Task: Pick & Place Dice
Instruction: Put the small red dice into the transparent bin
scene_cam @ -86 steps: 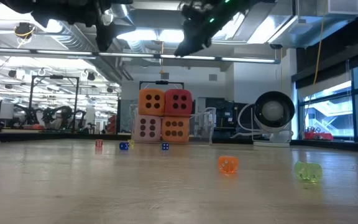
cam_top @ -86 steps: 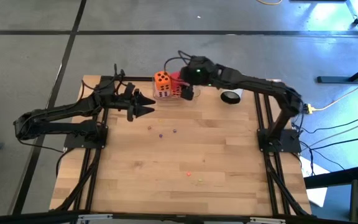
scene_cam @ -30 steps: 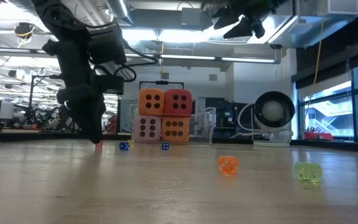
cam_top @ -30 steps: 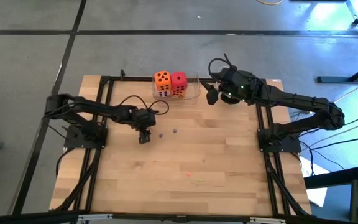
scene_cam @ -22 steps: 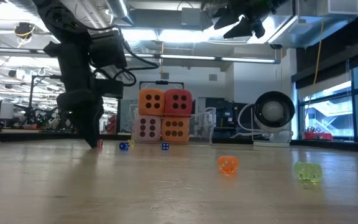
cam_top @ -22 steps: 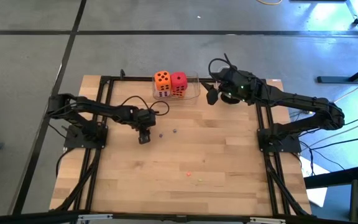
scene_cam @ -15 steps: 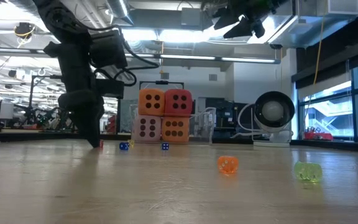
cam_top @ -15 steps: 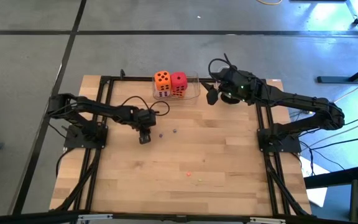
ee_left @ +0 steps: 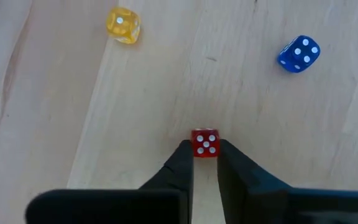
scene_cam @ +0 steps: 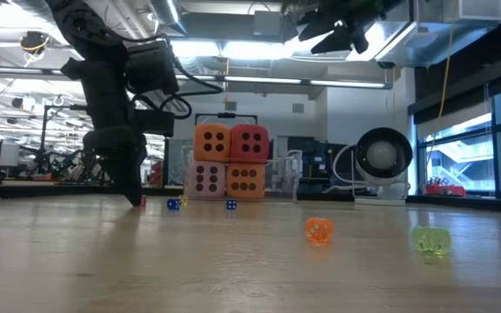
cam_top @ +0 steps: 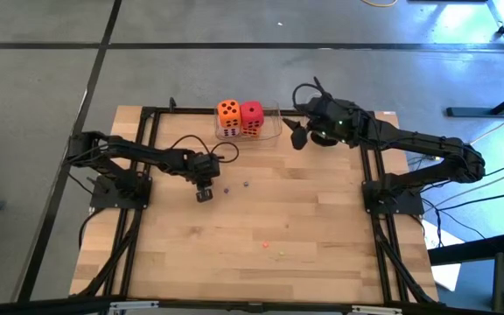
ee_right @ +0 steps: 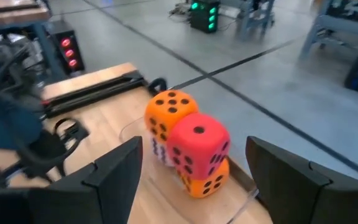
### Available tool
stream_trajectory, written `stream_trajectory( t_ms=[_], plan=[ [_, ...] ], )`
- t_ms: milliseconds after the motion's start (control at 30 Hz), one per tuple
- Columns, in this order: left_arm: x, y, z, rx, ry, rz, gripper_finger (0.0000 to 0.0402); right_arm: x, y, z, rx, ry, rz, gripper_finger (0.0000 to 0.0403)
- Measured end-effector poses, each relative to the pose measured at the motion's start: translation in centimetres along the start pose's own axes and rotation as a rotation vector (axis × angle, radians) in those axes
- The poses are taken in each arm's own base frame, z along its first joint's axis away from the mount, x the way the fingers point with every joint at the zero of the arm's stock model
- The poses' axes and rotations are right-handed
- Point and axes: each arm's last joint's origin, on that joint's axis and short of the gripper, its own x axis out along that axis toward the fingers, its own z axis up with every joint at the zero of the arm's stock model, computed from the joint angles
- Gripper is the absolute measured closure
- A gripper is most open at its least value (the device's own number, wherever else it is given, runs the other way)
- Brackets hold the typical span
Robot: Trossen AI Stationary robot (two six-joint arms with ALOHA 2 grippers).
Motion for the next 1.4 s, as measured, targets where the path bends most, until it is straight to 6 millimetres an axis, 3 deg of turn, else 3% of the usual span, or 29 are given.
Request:
stream_trajectory(
  t_ms=[133, 333, 433, 567, 900, 1400],
  plan=[
    [-1.1, 0.0, 1.0, -0.005, -0.04, -0.013, 0.0373, 0.0, 0.1, -0.7, 0.005, 0.079, 0.068, 0.012],
    [-5.5, 0.0, 4.6, -0.024, -0.247, 0.014, 0.0374, -0.3, 0.3, -2.1, -0.011, 0.234, 0.178, 0.012],
    [-7.7, 0.4, 6.6, -0.063, -0.372, 0.094, 0.0374, -0.1, 0.3, -2.5, -0.003, 0.273, 0.182, 0.012],
    [-8.5, 1.9, 8.2, -0.128, -0.439, 0.252, 0.0374, 0.3, 0.4, -2.6, 0.006, 0.279, 0.179, 0.012],
    [-6.4, 5.2, 10.6, -0.256, -0.391, 0.308, 0.0375, 1.0, 0.6, -2.8, 0.035, 0.28, 0.176, 0.012],
    [-1.6, 6.4, 11.4, -0.327, -0.275, 0.386, 0.0375, 1.1, 0.6, -2.8, 0.04, 0.283, 0.166, 0.012]
  ],
)
